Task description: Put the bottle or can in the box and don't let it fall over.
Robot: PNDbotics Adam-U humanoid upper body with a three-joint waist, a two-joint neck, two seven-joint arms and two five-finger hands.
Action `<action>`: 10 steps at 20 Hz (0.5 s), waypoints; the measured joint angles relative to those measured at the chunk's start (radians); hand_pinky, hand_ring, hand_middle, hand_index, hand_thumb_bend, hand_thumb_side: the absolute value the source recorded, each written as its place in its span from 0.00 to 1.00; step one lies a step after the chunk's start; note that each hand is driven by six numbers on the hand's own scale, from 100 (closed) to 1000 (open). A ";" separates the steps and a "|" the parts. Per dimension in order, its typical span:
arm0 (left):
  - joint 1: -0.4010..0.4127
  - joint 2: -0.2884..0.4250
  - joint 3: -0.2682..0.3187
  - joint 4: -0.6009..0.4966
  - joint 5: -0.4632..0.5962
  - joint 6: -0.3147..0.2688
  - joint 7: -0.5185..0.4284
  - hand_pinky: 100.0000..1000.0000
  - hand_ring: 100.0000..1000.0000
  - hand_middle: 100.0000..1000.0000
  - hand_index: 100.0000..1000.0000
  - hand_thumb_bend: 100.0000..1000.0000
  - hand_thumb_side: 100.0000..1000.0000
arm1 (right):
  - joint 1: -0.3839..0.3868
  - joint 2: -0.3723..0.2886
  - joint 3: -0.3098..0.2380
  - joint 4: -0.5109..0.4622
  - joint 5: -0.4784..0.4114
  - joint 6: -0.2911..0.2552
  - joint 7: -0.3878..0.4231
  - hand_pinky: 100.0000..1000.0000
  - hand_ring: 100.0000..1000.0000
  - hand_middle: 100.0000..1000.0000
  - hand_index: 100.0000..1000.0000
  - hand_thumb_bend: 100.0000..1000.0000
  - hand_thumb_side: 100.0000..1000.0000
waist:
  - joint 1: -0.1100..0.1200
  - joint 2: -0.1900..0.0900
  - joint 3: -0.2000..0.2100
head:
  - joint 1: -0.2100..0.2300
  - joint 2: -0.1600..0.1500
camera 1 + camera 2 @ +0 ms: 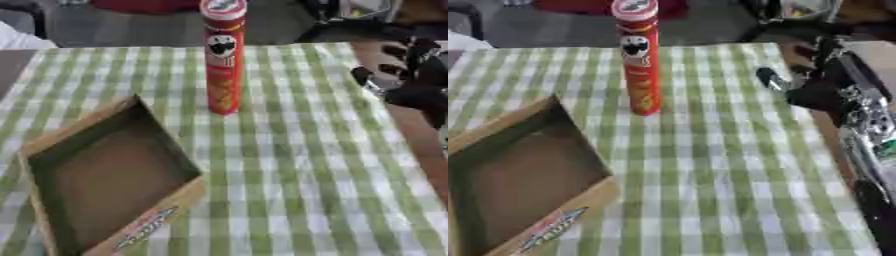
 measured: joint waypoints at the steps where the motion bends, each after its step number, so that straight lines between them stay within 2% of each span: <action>1: 0.000 0.000 0.000 0.000 0.000 0.000 0.000 0.84 0.86 0.72 0.75 0.55 0.65 | 0.000 0.000 0.000 0.000 0.000 0.001 0.000 0.91 1.00 0.99 0.89 0.39 0.00 | -0.001 0.000 0.000 | 0.000 0.000; 10: 0.000 0.000 0.000 0.000 0.000 -0.001 0.001 0.84 0.85 0.72 0.75 0.54 0.64 | -0.041 0.000 0.028 0.015 0.000 0.023 0.032 0.92 1.00 1.00 0.90 0.43 0.00 | -0.002 -0.001 0.004 | -0.002 0.000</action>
